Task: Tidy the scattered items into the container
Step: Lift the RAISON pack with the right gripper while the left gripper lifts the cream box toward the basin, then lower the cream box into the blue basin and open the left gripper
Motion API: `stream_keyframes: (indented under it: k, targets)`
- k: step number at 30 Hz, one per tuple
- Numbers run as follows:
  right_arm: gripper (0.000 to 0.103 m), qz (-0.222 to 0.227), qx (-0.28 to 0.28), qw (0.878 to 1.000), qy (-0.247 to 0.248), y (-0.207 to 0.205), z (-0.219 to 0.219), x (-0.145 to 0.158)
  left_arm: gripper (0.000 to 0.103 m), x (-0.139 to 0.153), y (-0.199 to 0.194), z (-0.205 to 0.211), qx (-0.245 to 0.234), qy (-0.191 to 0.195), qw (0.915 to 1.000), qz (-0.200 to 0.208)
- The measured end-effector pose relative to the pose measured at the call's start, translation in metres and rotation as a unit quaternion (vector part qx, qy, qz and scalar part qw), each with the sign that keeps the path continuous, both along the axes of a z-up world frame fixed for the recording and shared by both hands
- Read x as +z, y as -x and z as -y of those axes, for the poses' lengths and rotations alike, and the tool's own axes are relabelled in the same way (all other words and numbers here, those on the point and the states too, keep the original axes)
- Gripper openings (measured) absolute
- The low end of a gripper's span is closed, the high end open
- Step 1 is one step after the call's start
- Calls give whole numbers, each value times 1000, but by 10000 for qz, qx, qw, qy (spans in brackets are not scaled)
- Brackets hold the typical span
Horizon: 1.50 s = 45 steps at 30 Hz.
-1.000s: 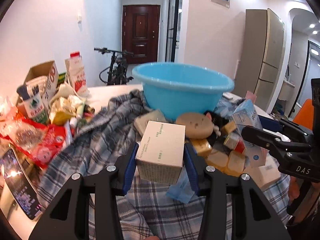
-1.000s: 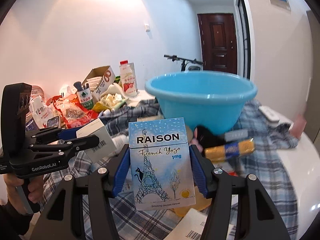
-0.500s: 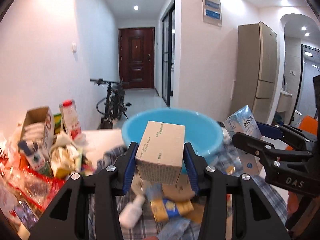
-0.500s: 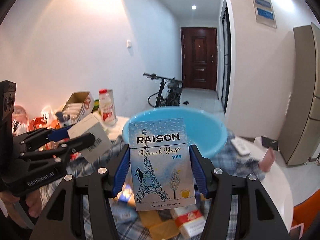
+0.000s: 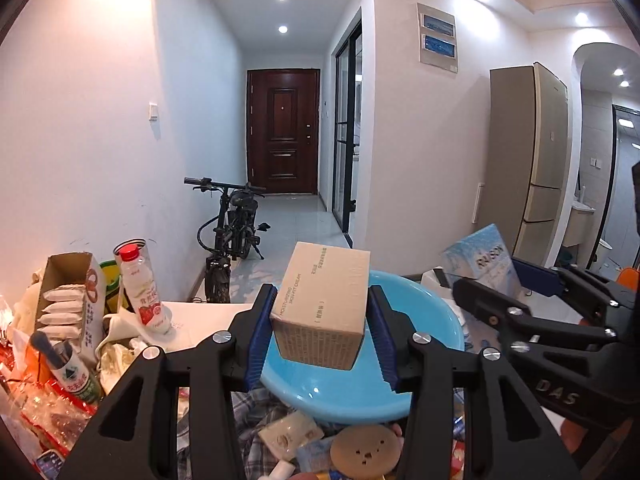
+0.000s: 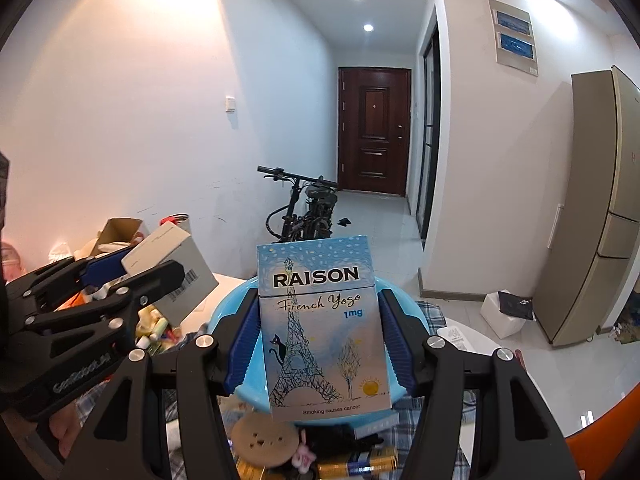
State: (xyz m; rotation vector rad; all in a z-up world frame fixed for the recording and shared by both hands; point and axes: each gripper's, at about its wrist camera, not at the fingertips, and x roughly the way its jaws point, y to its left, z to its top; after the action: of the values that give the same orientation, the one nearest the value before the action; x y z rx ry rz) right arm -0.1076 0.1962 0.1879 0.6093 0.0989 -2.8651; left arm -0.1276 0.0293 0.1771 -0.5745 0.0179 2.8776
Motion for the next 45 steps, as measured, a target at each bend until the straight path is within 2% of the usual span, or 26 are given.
stream_keyframes:
  k: [7,18,24,45]
  targets:
    - [60,125,-146,9998,29,44,4,-10,44,-8,34,-4,61,80,9999,34]
    - [60,616,-179,9979,60,91,8,-52,44,-43,74,6,186,-74,9984,534]
    - [60,649,-225,9974,-234,97,22,-60,44,-47,82,6,207,-74,9980,596]
    - [60,657,-267,9968,-366,100,24,-65,44,-55,93,6,133,-60,9971,749]
